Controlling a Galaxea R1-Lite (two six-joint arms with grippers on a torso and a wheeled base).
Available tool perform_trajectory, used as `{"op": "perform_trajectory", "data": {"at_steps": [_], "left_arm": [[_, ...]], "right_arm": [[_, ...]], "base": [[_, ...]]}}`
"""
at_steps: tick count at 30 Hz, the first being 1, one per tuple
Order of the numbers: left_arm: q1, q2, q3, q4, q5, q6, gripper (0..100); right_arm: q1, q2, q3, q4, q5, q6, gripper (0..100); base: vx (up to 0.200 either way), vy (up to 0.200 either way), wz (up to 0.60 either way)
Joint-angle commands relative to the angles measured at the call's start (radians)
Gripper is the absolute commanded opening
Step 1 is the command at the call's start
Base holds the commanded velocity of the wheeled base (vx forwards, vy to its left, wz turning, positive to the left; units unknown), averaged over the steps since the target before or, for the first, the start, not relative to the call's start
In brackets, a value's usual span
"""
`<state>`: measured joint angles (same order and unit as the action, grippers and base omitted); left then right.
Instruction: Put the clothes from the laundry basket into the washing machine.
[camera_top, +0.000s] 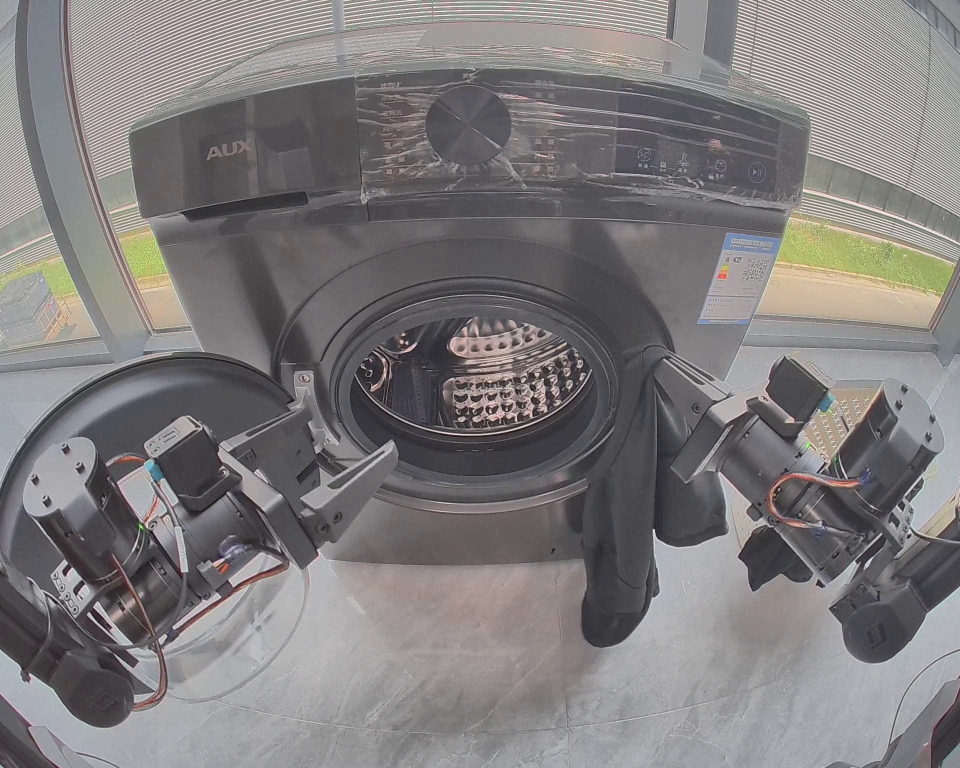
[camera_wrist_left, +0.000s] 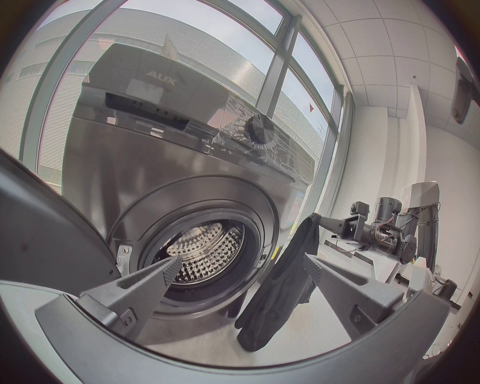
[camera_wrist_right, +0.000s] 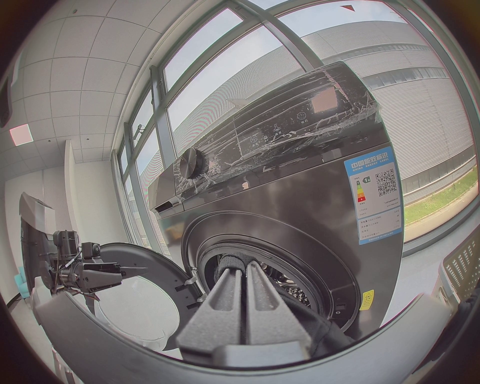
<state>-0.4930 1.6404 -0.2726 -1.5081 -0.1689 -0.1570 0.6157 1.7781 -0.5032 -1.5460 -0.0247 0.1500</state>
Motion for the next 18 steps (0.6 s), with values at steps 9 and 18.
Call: {"op": "perform_trajectory", "data": {"at_steps": [9, 18], "left_arm": [[-0.041, 0.162, 0.047, -0.003, -0.021, 0.030, 100], [-0.064, 0.280, 0.026, -0.006, -0.021, 0.079, 100]], "right_arm": [[0.091, -0.002, -0.046, 0.009, 0.002, -0.001, 0], [0.133, 0.006, -0.097, 0.001, 0.035, -0.001, 0]], "base": [[0.000, 0.000, 0.00], [0.000, 0.000, 0.00]]}}
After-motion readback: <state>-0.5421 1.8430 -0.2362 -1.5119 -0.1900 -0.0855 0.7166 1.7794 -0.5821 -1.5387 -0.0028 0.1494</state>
